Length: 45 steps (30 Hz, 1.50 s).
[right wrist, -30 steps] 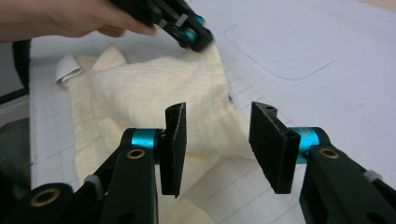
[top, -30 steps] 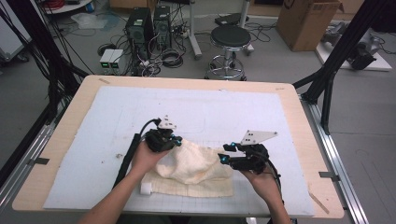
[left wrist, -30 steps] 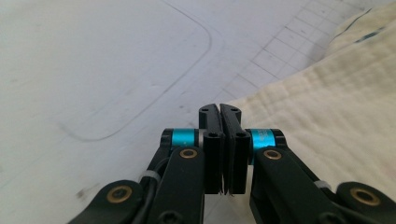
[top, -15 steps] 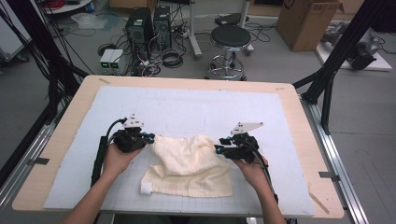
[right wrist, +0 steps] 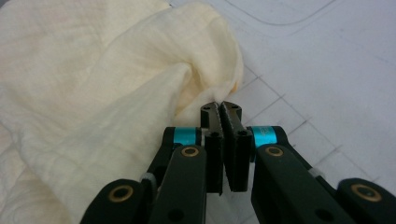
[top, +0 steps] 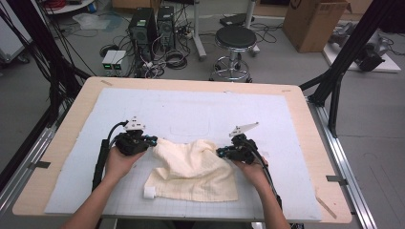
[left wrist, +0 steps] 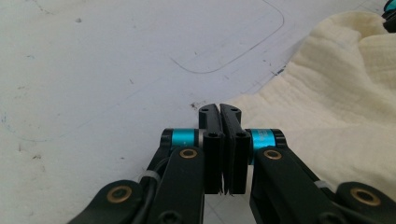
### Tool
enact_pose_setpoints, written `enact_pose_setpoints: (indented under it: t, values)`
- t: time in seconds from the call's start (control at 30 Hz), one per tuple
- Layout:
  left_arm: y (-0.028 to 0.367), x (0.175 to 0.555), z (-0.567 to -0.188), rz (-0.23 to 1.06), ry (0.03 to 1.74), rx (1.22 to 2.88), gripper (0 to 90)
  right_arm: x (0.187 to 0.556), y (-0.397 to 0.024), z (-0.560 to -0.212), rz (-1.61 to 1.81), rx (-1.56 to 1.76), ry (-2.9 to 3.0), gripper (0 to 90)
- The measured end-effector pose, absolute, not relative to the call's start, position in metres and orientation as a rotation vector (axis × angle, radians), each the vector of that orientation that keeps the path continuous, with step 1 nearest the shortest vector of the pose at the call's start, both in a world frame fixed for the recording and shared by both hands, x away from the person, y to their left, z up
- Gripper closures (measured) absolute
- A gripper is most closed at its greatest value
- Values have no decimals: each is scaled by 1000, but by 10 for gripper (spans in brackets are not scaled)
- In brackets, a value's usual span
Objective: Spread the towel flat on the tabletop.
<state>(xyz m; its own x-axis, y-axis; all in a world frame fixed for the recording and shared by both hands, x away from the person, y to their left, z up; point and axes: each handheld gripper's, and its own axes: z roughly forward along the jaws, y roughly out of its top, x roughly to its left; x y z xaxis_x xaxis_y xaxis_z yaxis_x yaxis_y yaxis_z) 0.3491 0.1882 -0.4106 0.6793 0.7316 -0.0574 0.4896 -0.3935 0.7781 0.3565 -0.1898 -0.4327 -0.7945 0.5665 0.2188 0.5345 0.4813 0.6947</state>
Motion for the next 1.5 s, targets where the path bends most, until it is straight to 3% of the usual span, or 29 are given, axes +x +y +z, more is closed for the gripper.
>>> enact_pose_setpoints:
  t: [0.3, 0.4, 0.7, 0.77, 0.9, 1.2, 1.5]
  values:
    - [191, 356, -414, 380, 981, 2024, 875, 366, -196, -397, 1062, 993, 2523, 877]
    - [193, 361, -417, 368, 1010, 1993, 875, 374, -200, -398, 1058, 1069, 2410, 767]
    - [195, 367, -424, 366, 1052, 1994, 874, 383, -197, -425, 1161, 1152, 2509, 593]
    - [196, 367, -423, 372, 1046, 2003, 874, 384, -193, -430, 1108, 1152, 2527, 608]
    - [199, 369, -423, 376, 1061, 1983, 874, 386, -188, -435, 1041, 1103, 2548, 833]
    - [201, 392, -408, 414, 1091, 1937, 875, 391, -199, -406, 1070, 1083, 2405, 847]
    - [191, 432, -400, 481, 1133, 1970, 875, 426, -194, -394, 1028, 1118, 2354, 845]
